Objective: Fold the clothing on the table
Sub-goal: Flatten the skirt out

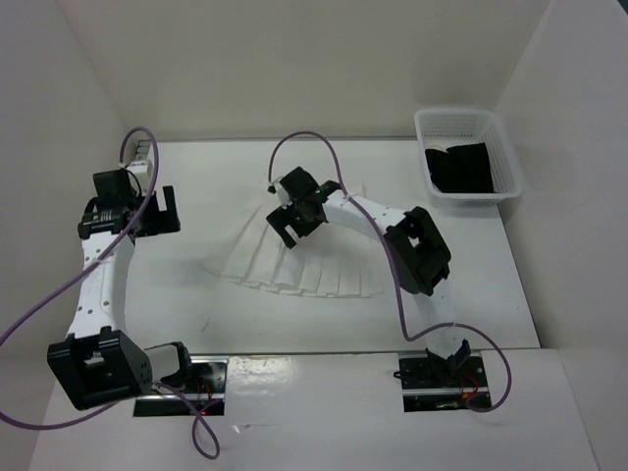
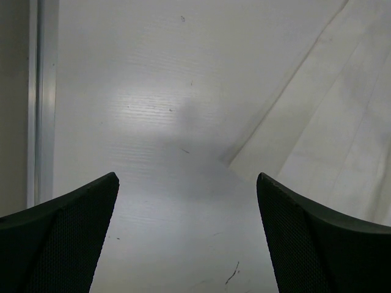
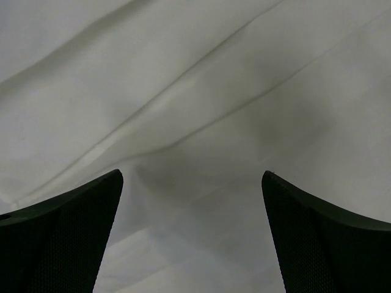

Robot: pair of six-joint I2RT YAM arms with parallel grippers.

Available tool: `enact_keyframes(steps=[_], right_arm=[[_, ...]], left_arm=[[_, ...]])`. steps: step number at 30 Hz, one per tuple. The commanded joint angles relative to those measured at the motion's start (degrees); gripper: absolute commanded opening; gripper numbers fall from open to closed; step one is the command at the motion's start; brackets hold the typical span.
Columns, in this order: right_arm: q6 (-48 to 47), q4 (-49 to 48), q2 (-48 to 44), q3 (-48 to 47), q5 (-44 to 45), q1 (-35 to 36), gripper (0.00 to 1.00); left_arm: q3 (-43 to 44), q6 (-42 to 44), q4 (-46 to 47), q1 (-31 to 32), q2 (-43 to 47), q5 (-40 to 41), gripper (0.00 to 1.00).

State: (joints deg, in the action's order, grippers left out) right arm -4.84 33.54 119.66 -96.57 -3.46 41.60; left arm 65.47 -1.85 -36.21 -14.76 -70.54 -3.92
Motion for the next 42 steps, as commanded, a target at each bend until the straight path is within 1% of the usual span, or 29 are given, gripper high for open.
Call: enact_keyframes(steps=[1,5,8,13,15,19,23,28,31,35,42], right_arm=[[5.7,0.7,1.8,-7.1,4.0,-0.6,0.98],[9.7,0.7,5.1,-9.3,7.1,-0.6,0.98],[12.6,0.7,5.9,-11.2,8.7,-0.6,0.98],[15.8,0.7,7.0,-13.5,8.7,-0.6,0.98],[16.9,0.7,8.1,-14.5,11.4,-0.6,0.98],[17.4,2.4,11.6,-16.0,12.6,-0.6,0.98],[18.6,2.4,12.6,-16.7,14.6,0.0,0.98],[17.4,2.9,14.4,-17.3,14.1,0.0,0.98],[15.7,2.4,14.4,-15.1,12.3,-0.6,0.98],[11.7,1.8,12.0,-9.4,5.4,-1.2,0.98],[6.4,1.3,7.5,-0.9,2.9,-2.4,0.98]], left_arm=[[-1.5,-0.4,-1.3,-1.2,6.0,-1.6,0.99],[-3.8,0.2,-1.3,-1.8,10.9,-1.6,0.99],[-4.3,0.2,-1.9,-1.8,11.4,-1.6,0.99],[-4.9,0.7,-1.9,-1.8,12.6,-1.6,0.99],[-4.9,0.7,-1.9,-1.8,13.1,-1.6,0.99],[-4.9,0.7,-1.9,-1.8,13.2,-1.6,0.99],[-5.4,0.7,-1.9,-1.8,13.2,-2.1,0.99],[-6.0,0.7,-1.9,-1.8,13.2,-2.1,0.99],[-6.0,0.7,-1.9,-1.8,13.2,-2.1,0.99],[-6.0,0.7,-1.9,-1.8,13.7,-2.1,0.99],[-6.0,0.7,-1.9,-1.8,13.7,-2.1,0.99]])
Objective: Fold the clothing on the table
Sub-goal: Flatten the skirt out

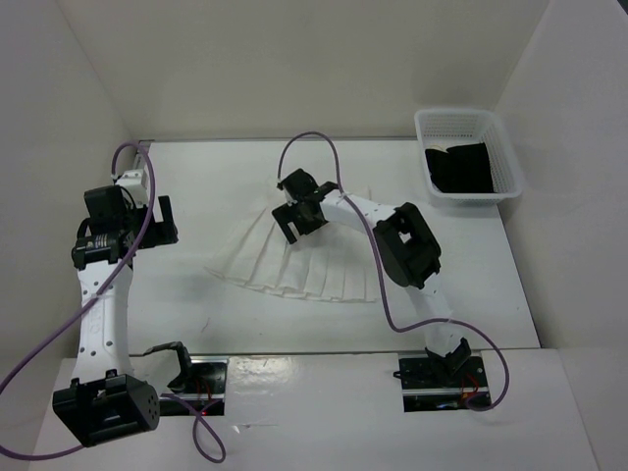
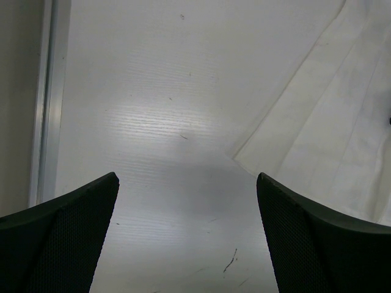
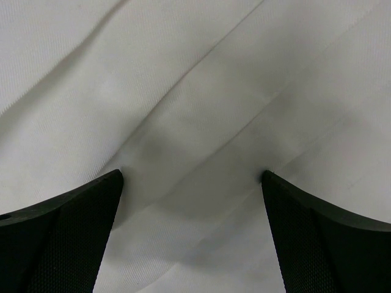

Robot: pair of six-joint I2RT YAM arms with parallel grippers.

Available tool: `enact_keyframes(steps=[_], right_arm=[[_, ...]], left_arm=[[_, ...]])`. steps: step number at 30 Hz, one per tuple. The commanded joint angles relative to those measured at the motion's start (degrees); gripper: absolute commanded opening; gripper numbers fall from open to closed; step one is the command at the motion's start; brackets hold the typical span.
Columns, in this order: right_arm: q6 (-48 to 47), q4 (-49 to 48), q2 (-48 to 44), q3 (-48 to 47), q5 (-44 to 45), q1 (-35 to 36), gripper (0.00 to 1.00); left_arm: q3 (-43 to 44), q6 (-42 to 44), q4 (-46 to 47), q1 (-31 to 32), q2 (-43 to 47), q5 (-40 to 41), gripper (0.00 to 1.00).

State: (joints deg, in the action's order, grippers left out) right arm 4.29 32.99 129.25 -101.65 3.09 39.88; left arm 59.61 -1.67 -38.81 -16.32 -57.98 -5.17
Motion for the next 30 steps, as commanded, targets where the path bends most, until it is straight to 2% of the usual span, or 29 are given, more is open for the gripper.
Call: enact_keyframes(steps=[1,10,14,20,23,26,30], right_arm=[[-3.2,1.8,-2.9,5.1,-3.6,-0.7,0.98],[-12.4,-1.3,-10.2,17.3,-6.7,-0.7,0.98],[-15.9,-1.3,-11.7,19.3,-8.7,-0.7,0.98],[-19.3,-1.3,-13.3,22.0,-7.1,1.4,0.98],[-19.3,-1.3,-13.3,22.0,-6.4,2.1,0.98],[-17.9,1.3,-14.6,18.1,-8.7,2.1,0.98],[-17.3,5.4,-19.9,7.5,-12.2,2.1,0.98]], left_arm=[[-0.1,0.5,0.7,-0.3,1.1,-1.4,0.99],[-0.1,0.5,0.7,-0.3,1.6,-1.4,0.99],[-0.1,1.1,0.7,-0.3,1.6,-1.9,0.99],[-0.1,1.1,0.7,-0.3,1.6,-2.5,0.99],[-0.1,1.1,0.7,-0.3,2.2,-2.5,0.99],[-0.1,1.1,0.7,-0.3,2.2,-3.2,0.99],[2.5,3.1,0.1,-0.3,0.2,-5.6,0.99]])
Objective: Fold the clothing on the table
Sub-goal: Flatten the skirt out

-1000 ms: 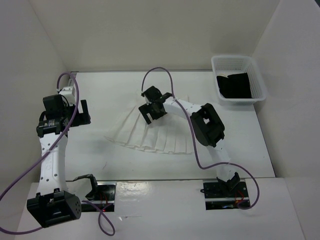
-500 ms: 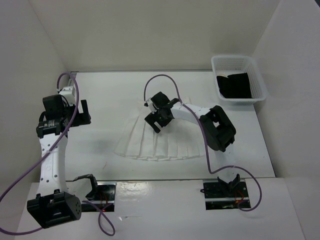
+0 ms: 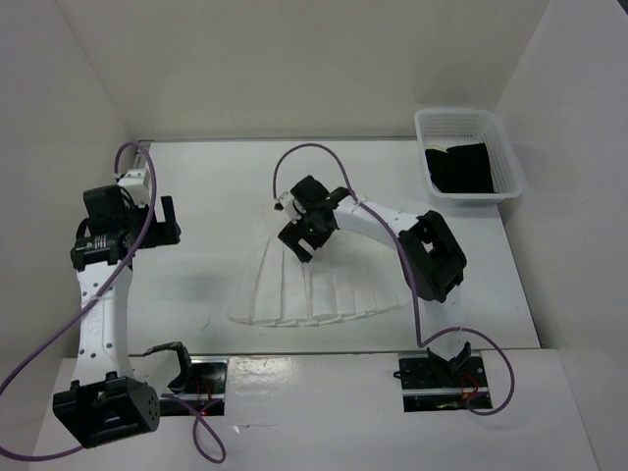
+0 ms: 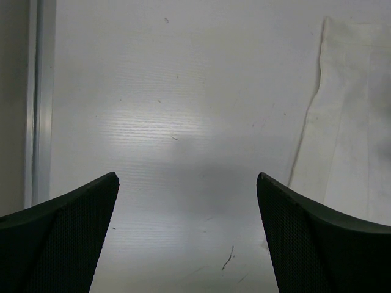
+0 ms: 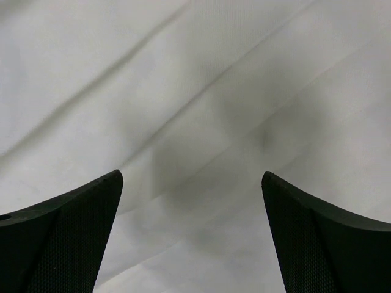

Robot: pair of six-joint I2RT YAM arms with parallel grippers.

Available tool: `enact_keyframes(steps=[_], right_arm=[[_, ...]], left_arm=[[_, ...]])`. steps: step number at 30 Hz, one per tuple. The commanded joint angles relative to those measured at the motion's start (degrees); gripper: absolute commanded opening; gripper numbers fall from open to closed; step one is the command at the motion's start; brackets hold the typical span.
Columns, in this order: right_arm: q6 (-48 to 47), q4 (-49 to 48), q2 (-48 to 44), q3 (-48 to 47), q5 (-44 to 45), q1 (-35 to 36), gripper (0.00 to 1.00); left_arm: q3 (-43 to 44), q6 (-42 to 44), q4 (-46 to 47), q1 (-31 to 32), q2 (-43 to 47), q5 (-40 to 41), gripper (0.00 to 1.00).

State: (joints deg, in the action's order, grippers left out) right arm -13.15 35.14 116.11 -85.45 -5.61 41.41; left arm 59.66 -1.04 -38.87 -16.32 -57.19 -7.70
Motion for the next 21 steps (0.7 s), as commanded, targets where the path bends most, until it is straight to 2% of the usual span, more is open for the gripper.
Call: enact_keyframes(steps=[1,3,6,13,15,19,21], right_arm=[[0.1,4.3,-7.8,-10.7,-4.1,0.6,0.98],[-0.5,7.0,-10.3,-15.6,-6.1,-0.7,0.98],[-0.5,8.0,-13.4,-16.5,-7.1,-5.2,0.98],[-1.8,2.4,-18.3,-1.8,-8.6,-22.1,0.98],[-1.8,1.9,-19.2,1.3,-9.6,-26.8,0.97],[-2.3,1.9,-21.2,5.2,-10.1,-30.9,0.96],[-2.8,1.9,-21.8,5.9,-10.1,-31.4,0.96]], left_arm=[[3.4,3.0,0.2,-0.3,-1.2,-3.7,0.99],[6.2,4.4,0.2,1.0,-3.7,-4.5,0.99],[10.2,5.6,0.2,2.9,-10.0,-7.7,0.99],[17.4,5.6,0.2,11.7,-31.7,-15.1,0.99],[21.5,5.6,0.2,13.9,-38.2,-17.1,0.96],[30.1,5.1,-0.9,16.5,-48.0,-21.7,0.91],[32.4,3.7,-0.2,17.4,-52.7,-22.4,0.85]])
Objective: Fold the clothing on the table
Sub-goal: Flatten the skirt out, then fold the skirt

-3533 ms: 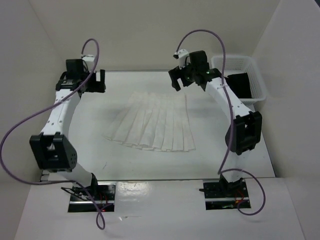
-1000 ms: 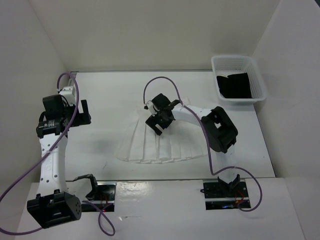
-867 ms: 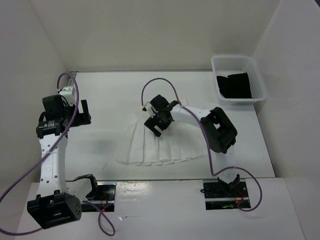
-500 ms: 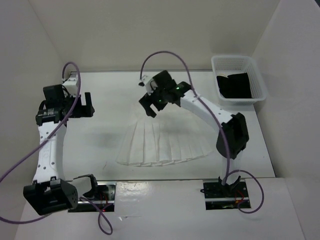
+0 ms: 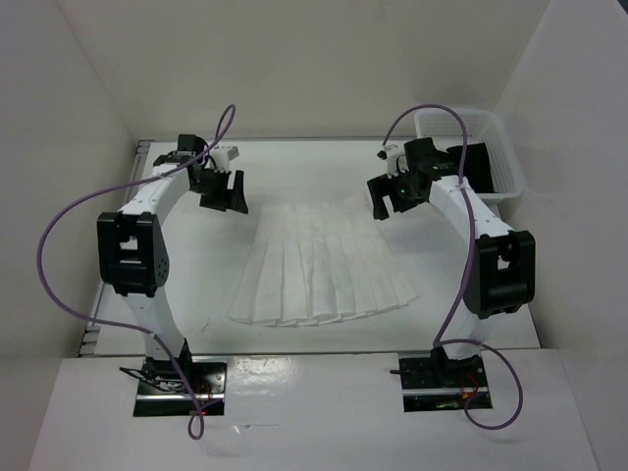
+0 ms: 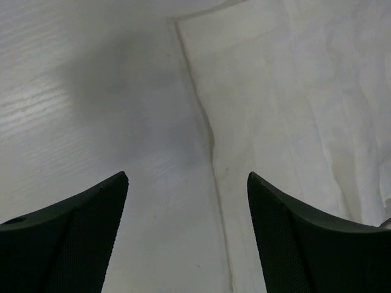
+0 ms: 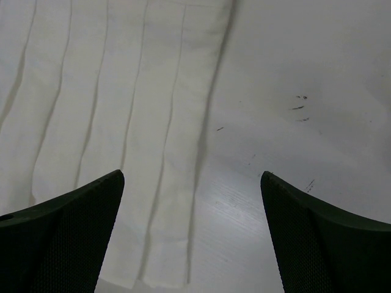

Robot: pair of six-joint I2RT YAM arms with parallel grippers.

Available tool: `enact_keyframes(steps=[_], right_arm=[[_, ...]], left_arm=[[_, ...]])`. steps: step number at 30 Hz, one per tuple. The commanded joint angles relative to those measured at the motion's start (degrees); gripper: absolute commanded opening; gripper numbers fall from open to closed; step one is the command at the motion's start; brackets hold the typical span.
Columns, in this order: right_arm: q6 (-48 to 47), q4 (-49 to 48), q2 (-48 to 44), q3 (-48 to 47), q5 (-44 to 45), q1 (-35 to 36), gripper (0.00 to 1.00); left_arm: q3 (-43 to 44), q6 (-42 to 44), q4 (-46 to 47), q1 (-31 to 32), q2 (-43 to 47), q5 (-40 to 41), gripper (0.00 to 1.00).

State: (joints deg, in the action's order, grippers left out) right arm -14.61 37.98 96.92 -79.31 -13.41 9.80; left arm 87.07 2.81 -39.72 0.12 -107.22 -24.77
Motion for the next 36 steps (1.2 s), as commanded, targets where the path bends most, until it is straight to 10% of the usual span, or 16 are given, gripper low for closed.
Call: enact_keyframes(steps=[1,9,36], right_arm=[[-1.4,-1.0,-3.2,0.3,-1.8,0.2,0.96],[-1.4,-0.4,-3.2,0.8,-1.1,-0.9,0.95],[-1.4,0.6,-0.4,-1.5,-4.4,-3.7,0.95]], left_arm=[[6.9,-1.0,0.6,2.2,-3.9,-5.4,0.83],[12.0,-3.2,4.3,6.6,-14.3,-4.7,0.60],[16.8,-2.6,5.7,7.7,-23.6,-0.6,0.53]])
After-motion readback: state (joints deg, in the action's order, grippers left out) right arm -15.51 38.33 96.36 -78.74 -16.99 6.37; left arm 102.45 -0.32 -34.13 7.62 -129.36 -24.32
